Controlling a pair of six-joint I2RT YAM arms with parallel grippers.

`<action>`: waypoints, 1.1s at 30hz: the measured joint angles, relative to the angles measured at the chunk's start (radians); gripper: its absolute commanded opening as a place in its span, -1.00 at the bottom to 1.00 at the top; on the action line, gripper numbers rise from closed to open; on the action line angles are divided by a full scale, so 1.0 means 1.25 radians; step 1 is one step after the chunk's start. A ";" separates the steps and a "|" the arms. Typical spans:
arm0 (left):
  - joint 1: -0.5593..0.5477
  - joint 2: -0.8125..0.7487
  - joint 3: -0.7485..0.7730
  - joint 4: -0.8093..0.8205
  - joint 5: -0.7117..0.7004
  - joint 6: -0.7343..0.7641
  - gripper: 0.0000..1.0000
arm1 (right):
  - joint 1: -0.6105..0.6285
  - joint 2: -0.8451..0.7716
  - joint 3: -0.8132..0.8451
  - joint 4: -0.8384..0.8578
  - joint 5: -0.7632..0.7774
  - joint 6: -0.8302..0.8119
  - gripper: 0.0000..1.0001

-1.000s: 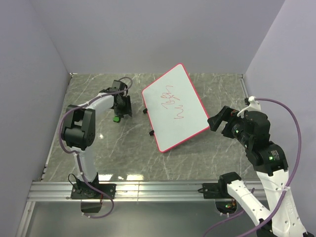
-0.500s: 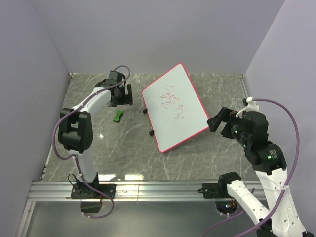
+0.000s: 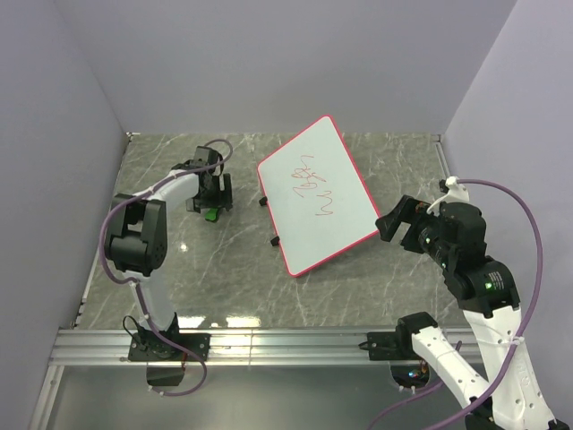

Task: Erase the whiteboard

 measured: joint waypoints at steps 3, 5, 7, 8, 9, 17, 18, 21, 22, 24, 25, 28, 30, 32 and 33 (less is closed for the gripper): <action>0.000 0.010 0.000 0.013 -0.001 0.001 0.74 | 0.000 0.001 0.000 0.000 0.000 -0.003 0.99; 0.000 0.022 0.000 0.020 -0.001 0.004 0.62 | 0.000 0.002 0.000 0.000 0.000 -0.004 0.99; 0.000 0.038 0.000 0.021 -0.002 0.008 0.54 | 0.000 0.005 0.000 0.000 0.000 -0.007 0.99; 0.000 0.046 0.000 0.021 -0.004 0.012 0.47 | 0.000 0.008 0.000 0.000 0.000 -0.009 1.00; 0.000 0.049 0.004 0.022 -0.005 0.012 0.42 | 0.000 0.010 0.000 0.000 0.000 -0.010 0.99; 0.000 0.055 0.009 0.038 -0.007 0.020 -0.04 | 0.000 0.042 0.000 0.000 0.000 -0.013 0.99; 0.000 0.055 0.009 0.039 -0.007 0.020 -0.05 | 0.000 0.045 0.000 0.000 0.000 -0.013 0.99; 0.000 0.055 0.009 0.039 -0.006 0.021 0.01 | 0.000 0.053 0.000 0.001 0.000 -0.013 0.99; 0.000 0.055 0.009 0.039 -0.006 0.022 0.05 | 0.000 0.056 0.001 0.001 0.000 -0.013 0.99; 0.000 0.055 0.009 0.039 -0.003 0.024 0.17 | 0.000 0.064 0.002 0.001 0.000 -0.013 0.99; 0.000 0.055 0.009 0.039 -0.003 0.025 0.19 | 0.000 0.068 0.002 0.001 0.000 -0.013 0.99; 0.000 0.055 0.009 0.039 0.003 0.027 0.21 | 0.000 0.079 0.005 0.002 0.004 -0.015 0.99; 0.000 0.055 0.009 0.039 0.003 0.030 0.15 | 0.000 0.088 0.008 0.010 0.007 -0.015 0.99; 0.000 0.055 0.009 0.038 0.003 0.035 0.07 | 0.001 0.097 0.009 0.015 0.009 -0.015 0.99; 0.000 0.055 0.009 0.038 0.003 0.038 0.07 | 0.001 0.103 0.009 0.017 0.009 -0.015 0.99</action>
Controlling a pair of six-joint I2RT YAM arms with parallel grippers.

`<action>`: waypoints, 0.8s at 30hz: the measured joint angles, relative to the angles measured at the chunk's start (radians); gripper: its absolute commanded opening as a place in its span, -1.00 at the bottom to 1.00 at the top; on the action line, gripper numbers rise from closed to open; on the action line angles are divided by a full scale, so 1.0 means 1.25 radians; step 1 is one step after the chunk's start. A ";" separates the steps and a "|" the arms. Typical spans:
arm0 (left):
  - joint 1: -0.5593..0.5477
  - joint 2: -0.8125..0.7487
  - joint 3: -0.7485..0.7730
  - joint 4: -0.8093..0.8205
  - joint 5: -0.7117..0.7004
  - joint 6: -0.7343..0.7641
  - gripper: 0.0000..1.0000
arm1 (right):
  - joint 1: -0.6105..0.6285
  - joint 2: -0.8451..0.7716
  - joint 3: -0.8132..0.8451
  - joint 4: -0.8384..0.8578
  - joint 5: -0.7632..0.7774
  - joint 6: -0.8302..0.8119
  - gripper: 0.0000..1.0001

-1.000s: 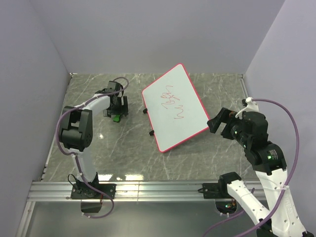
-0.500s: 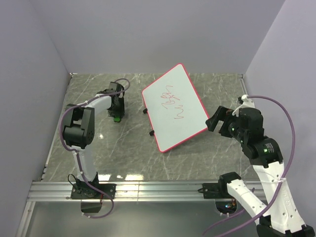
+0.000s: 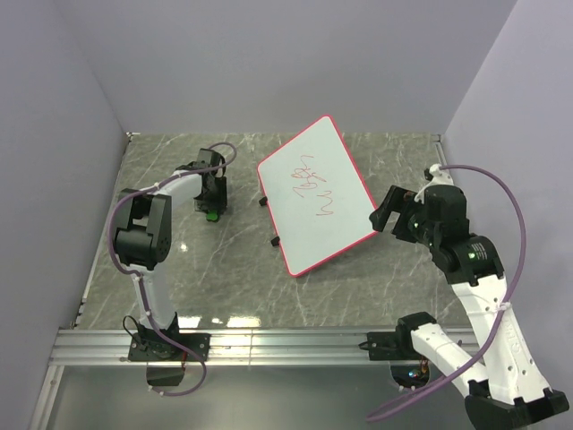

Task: Erase the whiteboard

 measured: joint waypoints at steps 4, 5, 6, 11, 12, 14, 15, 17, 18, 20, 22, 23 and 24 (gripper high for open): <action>0.002 0.000 0.000 0.000 0.002 0.001 0.02 | 0.001 0.012 0.000 0.003 0.000 0.002 0.99; 0.003 0.000 0.000 0.000 0.002 0.001 -0.05 | 0.001 0.012 0.000 0.003 0.000 0.003 0.99; 0.003 0.000 0.000 0.000 0.003 0.001 -0.07 | 0.001 0.011 0.000 0.003 0.000 0.003 0.99; 0.011 -0.001 0.000 0.000 0.007 0.002 -0.38 | 0.001 0.010 -0.002 0.011 0.000 0.006 0.99; 0.013 -0.001 0.000 0.001 0.010 0.002 -0.44 | 0.001 0.010 -0.003 0.013 0.000 0.006 0.99; 0.017 -0.002 0.000 0.001 0.015 0.002 -0.66 | 0.001 0.010 -0.003 0.016 0.000 0.007 0.99; 0.019 -0.002 0.000 0.001 0.019 0.002 -0.79 | 0.001 0.011 -0.003 0.019 0.000 0.007 0.99; 0.022 -0.002 0.000 0.001 0.024 0.001 -0.99 | 0.001 0.015 -0.003 0.027 0.000 0.006 0.99; 0.023 -0.002 0.000 0.001 0.027 0.001 -0.99 | 0.001 0.024 -0.003 0.034 0.000 0.005 0.99; 0.025 -0.002 0.001 0.000 0.035 0.000 -0.99 | 0.001 0.049 0.000 0.051 0.000 0.000 1.00; 0.025 -0.002 0.008 -0.007 0.046 -0.004 -0.99 | 0.001 0.093 0.025 0.056 -0.002 -0.007 0.99; 0.024 -0.002 0.017 -0.015 0.055 -0.006 -0.99 | -0.002 0.126 0.044 0.060 -0.006 -0.011 0.99; 0.020 -0.002 0.027 -0.023 0.060 -0.010 -0.99 | -0.005 0.161 0.069 0.066 -0.015 -0.016 0.99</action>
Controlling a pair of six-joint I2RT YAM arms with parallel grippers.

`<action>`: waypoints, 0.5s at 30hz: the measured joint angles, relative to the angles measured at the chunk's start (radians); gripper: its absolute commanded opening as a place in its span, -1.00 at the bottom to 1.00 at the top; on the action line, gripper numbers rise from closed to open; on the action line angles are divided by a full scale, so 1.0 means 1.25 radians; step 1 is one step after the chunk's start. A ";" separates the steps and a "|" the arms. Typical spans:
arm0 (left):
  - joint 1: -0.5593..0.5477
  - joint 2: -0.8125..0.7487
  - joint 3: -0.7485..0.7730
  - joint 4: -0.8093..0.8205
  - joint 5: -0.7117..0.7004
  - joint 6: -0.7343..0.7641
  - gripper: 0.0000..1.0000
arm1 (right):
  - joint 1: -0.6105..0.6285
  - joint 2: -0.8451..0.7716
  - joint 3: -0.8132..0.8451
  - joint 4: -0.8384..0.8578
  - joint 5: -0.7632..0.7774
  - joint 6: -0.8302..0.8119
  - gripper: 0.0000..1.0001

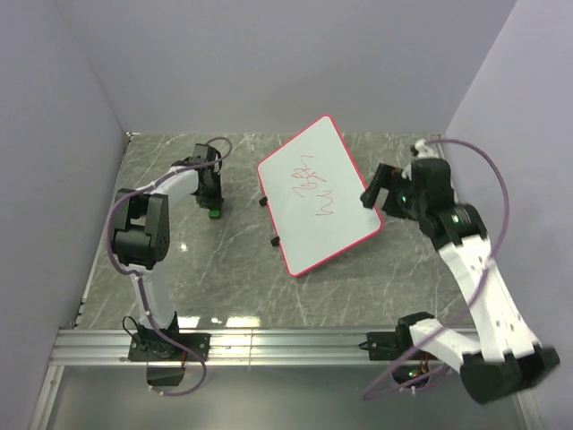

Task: Erase the whiteboard

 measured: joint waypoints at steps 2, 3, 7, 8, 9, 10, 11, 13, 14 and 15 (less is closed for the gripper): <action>-0.013 0.000 0.041 -0.018 0.011 -0.009 -0.99 | -0.005 0.080 0.053 0.023 -0.018 -0.007 0.99; -0.023 0.000 0.064 -0.022 0.014 -0.011 -0.99 | -0.012 0.125 0.078 0.038 -0.029 -0.010 0.99; -0.083 0.000 0.189 -0.039 0.036 -0.030 -0.99 | -0.049 0.267 0.141 0.075 -0.076 -0.022 0.99; -0.096 0.000 0.210 -0.036 0.043 -0.035 -0.99 | -0.059 0.300 0.155 0.081 -0.088 -0.025 0.98; -0.110 0.000 0.227 -0.034 0.054 -0.042 -0.99 | -0.066 0.327 0.168 0.085 -0.098 -0.028 0.98; -0.123 -0.001 0.238 -0.032 0.068 -0.051 -0.99 | -0.071 0.354 0.183 0.086 -0.107 -0.030 0.98; -0.133 -0.002 0.243 -0.030 0.081 -0.059 -0.99 | -0.075 0.379 0.197 0.089 -0.116 -0.033 0.97; -0.157 -0.002 0.244 -0.030 0.111 -0.077 -0.99 | -0.080 0.421 0.222 0.098 -0.132 -0.036 0.91; -0.167 -0.002 0.244 -0.031 0.122 -0.081 -0.99 | -0.081 0.442 0.237 0.103 -0.143 -0.036 0.87; -0.182 -0.002 0.244 -0.032 0.133 -0.090 -0.99 | -0.082 0.461 0.249 0.107 -0.155 -0.037 0.84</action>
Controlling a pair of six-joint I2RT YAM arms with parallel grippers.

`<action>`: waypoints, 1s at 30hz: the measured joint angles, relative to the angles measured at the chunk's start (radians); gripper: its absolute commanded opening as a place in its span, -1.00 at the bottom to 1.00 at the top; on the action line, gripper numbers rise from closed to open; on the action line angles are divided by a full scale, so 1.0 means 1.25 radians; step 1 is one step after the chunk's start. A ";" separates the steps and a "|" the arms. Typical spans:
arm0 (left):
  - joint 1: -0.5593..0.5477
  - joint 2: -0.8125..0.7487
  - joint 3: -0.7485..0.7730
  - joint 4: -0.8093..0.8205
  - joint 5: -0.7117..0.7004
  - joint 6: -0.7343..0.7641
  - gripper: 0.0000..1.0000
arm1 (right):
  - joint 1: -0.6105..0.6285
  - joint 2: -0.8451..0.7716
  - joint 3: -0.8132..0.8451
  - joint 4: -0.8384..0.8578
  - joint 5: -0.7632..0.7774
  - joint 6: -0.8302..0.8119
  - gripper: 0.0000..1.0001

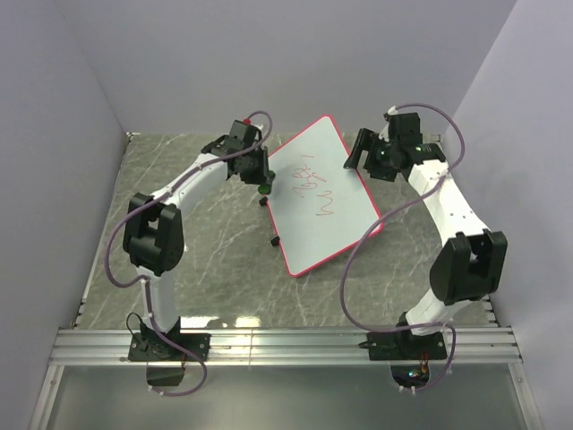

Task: Erase the whiteboard

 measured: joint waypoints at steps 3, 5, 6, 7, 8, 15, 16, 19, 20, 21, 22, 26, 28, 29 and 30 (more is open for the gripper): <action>-0.038 -0.001 0.000 0.009 0.037 -0.017 -0.99 | 0.000 0.049 0.024 0.016 -0.038 0.001 0.68; -0.070 -0.002 -0.001 0.023 0.064 -0.028 -0.99 | 0.000 0.073 0.027 0.022 -0.059 0.001 0.56; -0.087 -0.002 -0.001 0.029 0.075 -0.031 -0.99 | 0.000 0.081 0.027 0.022 -0.068 0.004 0.52; -0.105 -0.002 -0.001 0.036 0.084 -0.034 -0.99 | 0.000 0.089 0.026 0.022 -0.075 0.005 0.43; -0.122 -0.002 -0.001 0.043 0.093 -0.040 -0.99 | 0.000 0.092 0.024 0.023 -0.083 0.005 0.39; -0.219 -0.002 -0.001 0.077 0.150 -0.070 -0.99 | 0.003 0.092 0.009 0.041 -0.109 -0.001 -0.47; -0.227 -0.002 -0.001 0.079 0.152 -0.072 -0.99 | 0.002 0.090 0.007 0.049 -0.124 -0.005 -0.65; -0.245 -0.007 0.006 0.080 0.157 -0.075 -0.99 | 0.003 0.074 0.004 0.068 -0.171 0.001 -0.96; -0.246 -0.009 0.011 0.080 0.156 -0.075 -0.99 | 0.003 0.070 0.003 0.076 -0.184 0.007 -1.00; -0.246 -0.010 0.016 0.079 0.156 -0.075 -0.99 | 0.004 0.069 0.002 0.087 -0.198 0.016 -1.00; -0.246 -0.011 0.022 0.081 0.156 -0.075 -0.99 | 0.005 0.069 0.000 0.101 -0.212 0.021 -1.00; -0.252 -0.011 0.029 0.081 0.148 -0.075 -0.99 | 0.007 0.066 -0.017 0.127 -0.219 0.031 -1.00; -0.255 -0.011 0.029 0.080 0.148 -0.075 -0.99 | 0.005 0.063 -0.024 0.132 -0.219 0.035 -1.00; -0.255 -0.011 0.029 0.081 0.149 -0.075 -0.99 | 0.005 0.063 -0.025 0.133 -0.219 0.035 -1.00; -0.256 -0.011 0.027 0.083 0.149 -0.075 -0.99 | 0.005 0.063 -0.026 0.135 -0.219 0.035 -1.00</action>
